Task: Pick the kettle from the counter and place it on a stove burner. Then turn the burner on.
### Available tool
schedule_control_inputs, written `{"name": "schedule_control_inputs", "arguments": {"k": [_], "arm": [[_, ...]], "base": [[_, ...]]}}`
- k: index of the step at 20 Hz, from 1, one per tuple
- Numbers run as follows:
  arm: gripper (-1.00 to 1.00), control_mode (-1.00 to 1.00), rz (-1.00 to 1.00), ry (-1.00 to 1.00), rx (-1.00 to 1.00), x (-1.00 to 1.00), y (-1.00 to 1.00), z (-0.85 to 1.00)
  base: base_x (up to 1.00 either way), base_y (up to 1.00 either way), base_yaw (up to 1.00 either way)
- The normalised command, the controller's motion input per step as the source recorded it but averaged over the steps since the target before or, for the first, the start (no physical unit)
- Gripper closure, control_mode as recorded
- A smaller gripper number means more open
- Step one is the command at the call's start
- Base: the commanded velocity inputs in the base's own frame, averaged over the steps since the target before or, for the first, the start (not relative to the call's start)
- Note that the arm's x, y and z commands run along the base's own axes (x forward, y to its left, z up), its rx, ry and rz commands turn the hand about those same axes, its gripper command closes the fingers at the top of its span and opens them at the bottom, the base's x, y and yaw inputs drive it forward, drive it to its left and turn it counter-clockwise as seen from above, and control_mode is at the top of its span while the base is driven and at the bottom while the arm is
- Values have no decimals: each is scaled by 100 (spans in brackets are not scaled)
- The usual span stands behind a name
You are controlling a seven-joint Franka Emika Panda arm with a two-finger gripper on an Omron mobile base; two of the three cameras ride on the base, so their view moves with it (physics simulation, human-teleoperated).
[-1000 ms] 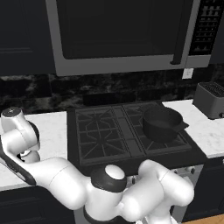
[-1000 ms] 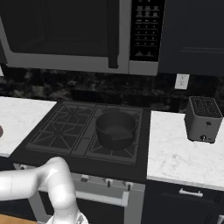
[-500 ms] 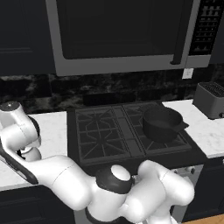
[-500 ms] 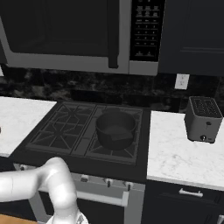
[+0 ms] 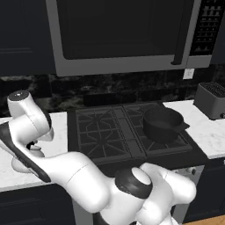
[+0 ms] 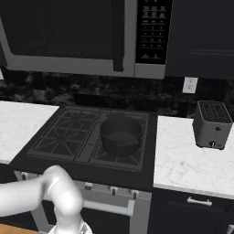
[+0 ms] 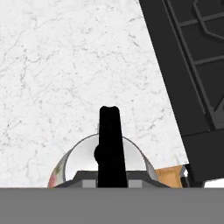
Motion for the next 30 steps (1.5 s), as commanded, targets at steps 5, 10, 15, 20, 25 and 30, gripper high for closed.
{"name": "schedule_control_inputs", "arguments": {"k": [5,10,15,20,25,30], "arm": [[100,-100,-16,-8,0,0,-74,28],[100,-100,-14,-9,-5,0,-58,20],[100,-100,-11,-13,-8,0,-57,16],[100,-100,-10,-8,-9,0,-65,14],[100,-100,-11,-4,-6,9,-66,17],[100,-100,-9,-3,-4,24,-63,15]], "base": [[0,0,0],[0,0,0],[0,0,0],[0,0,0],[0,0,0],[0,0,0]]}}
